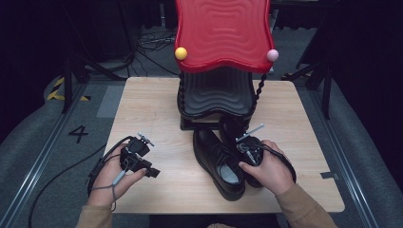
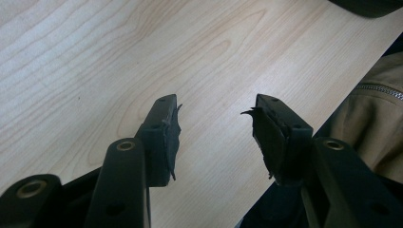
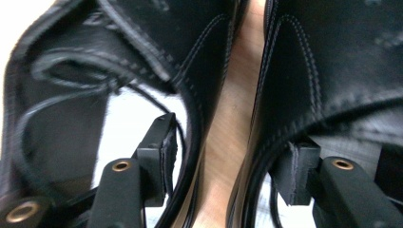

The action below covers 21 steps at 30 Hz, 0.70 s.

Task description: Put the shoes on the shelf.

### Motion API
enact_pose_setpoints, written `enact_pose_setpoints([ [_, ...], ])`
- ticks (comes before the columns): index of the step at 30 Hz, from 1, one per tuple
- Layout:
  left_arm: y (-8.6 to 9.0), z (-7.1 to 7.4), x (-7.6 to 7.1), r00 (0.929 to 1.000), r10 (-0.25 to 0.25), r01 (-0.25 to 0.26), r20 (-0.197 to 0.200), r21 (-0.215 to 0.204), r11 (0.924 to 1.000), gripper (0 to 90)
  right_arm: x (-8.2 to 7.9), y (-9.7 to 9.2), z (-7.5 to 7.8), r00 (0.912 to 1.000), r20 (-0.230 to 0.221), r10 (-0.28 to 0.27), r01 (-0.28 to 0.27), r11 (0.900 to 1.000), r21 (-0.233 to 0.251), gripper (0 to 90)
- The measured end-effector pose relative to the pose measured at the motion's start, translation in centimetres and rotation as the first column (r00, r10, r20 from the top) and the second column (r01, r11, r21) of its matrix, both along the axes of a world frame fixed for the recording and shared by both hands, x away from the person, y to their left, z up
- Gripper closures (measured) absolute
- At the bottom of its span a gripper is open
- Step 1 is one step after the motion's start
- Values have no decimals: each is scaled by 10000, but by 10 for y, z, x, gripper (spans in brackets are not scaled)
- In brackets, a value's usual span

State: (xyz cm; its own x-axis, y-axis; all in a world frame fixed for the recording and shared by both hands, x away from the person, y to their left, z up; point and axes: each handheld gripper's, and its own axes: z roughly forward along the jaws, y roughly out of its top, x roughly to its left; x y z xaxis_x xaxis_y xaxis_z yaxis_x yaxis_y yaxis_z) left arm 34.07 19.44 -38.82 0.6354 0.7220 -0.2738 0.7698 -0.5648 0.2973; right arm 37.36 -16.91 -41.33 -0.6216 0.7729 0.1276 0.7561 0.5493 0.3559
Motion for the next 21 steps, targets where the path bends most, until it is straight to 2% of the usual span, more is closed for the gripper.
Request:
enact_pose_setpoints([
  [1,1,0,-1,10000,12,-12,-9,1,10000,519,1,2,-2,9998,14,-193,193,9998,-97,488],
  [5,4,-2,-4,9999,156,-156,-55,44,9999,517,3,8,-2,10000,-18,-32,31,9988,-490,508],
  [9,7,-2,-7,9997,231,-230,-62,61,9997,516,5,17,-5,9997,140,-214,226,9949,-984,560],
  [13,8,-3,-8,9995,293,-292,-70,63,9996,516,9,18,-6,9997,-96,-210,200,9953,-947,608],
  [18,6,-3,-7,9997,247,-246,-90,78,9997,516,5,16,-4,9998,138,-121,132,9964,-838,760],
  [19,6,-3,-6,9997,223,-222,-77,65,9997,516,4,15,-2,9997,160,-157,171,9956,-921,767],
  [21,6,-3,-4,9998,192,-192,-54,72,9998,516,3,12,-2,9997,143,-179,189,9972,-721,780],
])
